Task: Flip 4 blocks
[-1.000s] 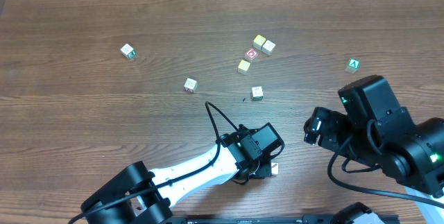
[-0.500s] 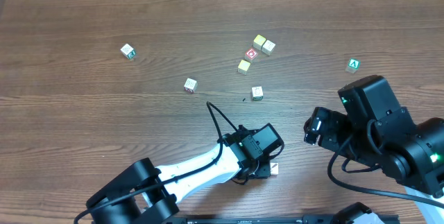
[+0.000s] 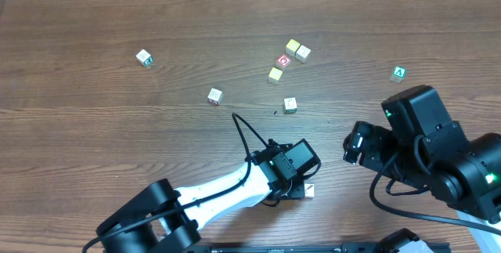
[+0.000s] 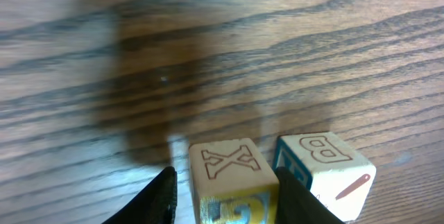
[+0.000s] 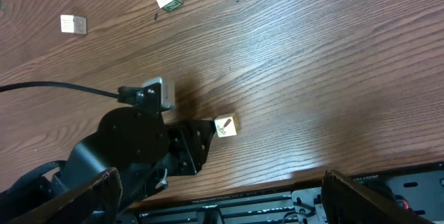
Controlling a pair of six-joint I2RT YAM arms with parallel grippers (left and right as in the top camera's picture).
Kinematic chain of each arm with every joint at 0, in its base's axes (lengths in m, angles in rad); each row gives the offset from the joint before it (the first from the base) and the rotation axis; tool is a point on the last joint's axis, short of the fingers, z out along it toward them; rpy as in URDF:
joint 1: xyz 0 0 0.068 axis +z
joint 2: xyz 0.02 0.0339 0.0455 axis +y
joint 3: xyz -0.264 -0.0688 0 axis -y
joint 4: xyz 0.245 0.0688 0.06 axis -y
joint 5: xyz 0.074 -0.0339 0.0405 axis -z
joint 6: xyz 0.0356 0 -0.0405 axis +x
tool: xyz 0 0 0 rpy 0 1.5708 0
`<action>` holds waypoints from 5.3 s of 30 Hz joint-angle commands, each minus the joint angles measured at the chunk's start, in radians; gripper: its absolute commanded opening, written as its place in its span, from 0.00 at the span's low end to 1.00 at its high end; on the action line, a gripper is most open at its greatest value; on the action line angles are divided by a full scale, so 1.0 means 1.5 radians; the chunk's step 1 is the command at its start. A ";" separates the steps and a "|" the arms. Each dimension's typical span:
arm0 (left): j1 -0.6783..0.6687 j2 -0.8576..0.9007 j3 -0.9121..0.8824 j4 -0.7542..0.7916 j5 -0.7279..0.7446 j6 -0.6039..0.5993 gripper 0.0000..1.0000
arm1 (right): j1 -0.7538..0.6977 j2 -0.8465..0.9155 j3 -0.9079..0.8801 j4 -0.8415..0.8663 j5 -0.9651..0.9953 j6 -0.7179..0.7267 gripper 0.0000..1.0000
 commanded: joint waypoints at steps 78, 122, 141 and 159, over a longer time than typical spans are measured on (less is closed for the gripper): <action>0.039 -0.004 -0.006 -0.020 0.044 -0.031 0.04 | -0.001 -0.010 0.017 -0.012 0.011 -0.005 0.93; 0.039 -0.004 -0.006 -0.021 0.051 -0.211 0.04 | -0.001 -0.010 0.017 -0.014 0.011 -0.005 0.93; 0.235 -0.029 0.025 -0.065 -0.062 0.236 0.56 | -0.001 -0.010 0.017 -0.016 0.021 -0.023 0.96; 0.447 -0.026 0.042 0.161 -0.064 0.764 0.96 | -0.001 -0.005 0.017 -0.003 0.021 -0.038 1.00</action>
